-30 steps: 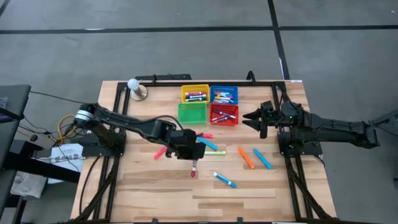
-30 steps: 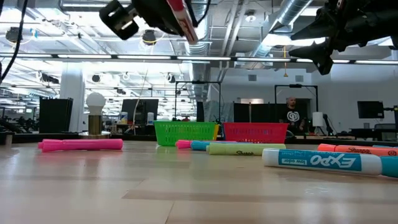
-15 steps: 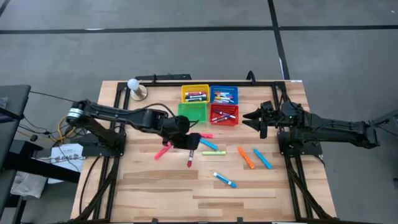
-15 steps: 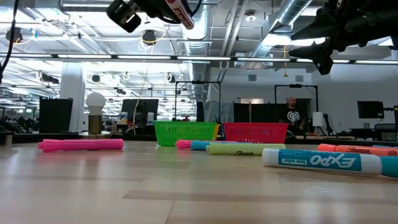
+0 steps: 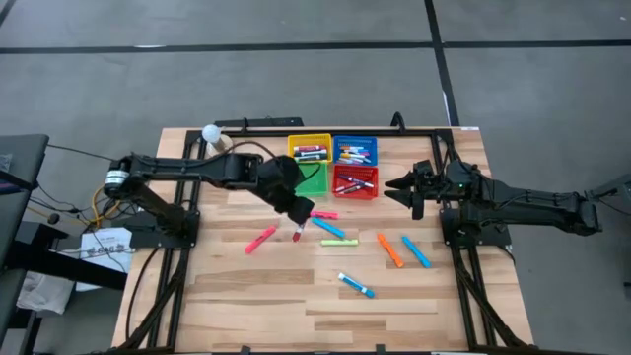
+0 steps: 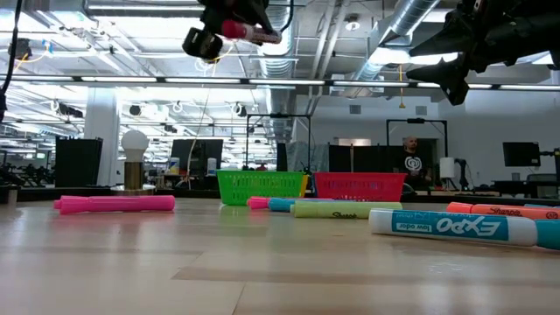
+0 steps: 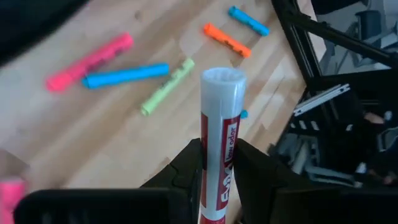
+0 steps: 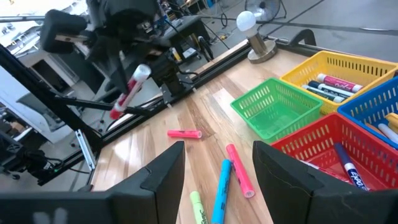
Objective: Pick & Place Markers
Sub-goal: Put the large red marker pen into the yellow bin
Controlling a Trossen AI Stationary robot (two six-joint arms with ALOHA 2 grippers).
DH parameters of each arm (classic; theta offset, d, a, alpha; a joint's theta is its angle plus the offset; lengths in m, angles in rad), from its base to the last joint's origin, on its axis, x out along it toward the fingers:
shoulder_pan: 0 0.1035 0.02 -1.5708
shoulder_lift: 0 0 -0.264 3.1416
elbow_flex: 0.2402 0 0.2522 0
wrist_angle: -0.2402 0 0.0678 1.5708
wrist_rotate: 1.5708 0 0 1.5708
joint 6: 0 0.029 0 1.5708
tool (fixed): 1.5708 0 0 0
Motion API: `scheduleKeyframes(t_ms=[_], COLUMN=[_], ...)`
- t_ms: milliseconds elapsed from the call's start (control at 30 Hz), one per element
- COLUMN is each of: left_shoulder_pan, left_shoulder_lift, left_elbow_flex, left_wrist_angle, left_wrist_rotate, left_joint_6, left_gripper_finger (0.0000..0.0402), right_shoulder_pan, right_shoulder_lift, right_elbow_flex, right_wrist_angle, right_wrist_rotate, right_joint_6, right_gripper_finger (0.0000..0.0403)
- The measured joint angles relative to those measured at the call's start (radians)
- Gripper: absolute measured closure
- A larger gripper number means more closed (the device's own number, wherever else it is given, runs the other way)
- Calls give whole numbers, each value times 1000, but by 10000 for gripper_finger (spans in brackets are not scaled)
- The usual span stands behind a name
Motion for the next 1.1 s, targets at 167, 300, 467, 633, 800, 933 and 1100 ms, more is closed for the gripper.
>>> scheduleKeyframes(t_ms=[167,300,467,633,800,933,1100], left_shoulder_pan=[62,117,199,297,383,445,508], left_shoulder_lift=[0,0,0,0,0,1,14], left_elbow_flex=[0,0,0,0,0,0,0], left_wrist_angle=[-1,-3,-4,-6,-6,3,29], left_wrist_rotate=[17,23,22,18,-6,-16,-16], left_joint_6=[167,287,431,549,649,717,777], left_gripper_finger=[325,325,325,325,325,325,325], right_shoulder_pan=[0,0,0,0,0,0,0], right_shoulder_lift=[0,0,0,0,0,0,0], right_elbow_flex=[0,0,0,0,0,0,0], right_wrist_angle=[0,0,0,0,0,0,0], right_wrist_rotate=[0,0,0,0,0,0,0], right_joint_6=[0,0,0,0,0,0,0], right_gripper_finger=[225,225,225,225,225,225,225])
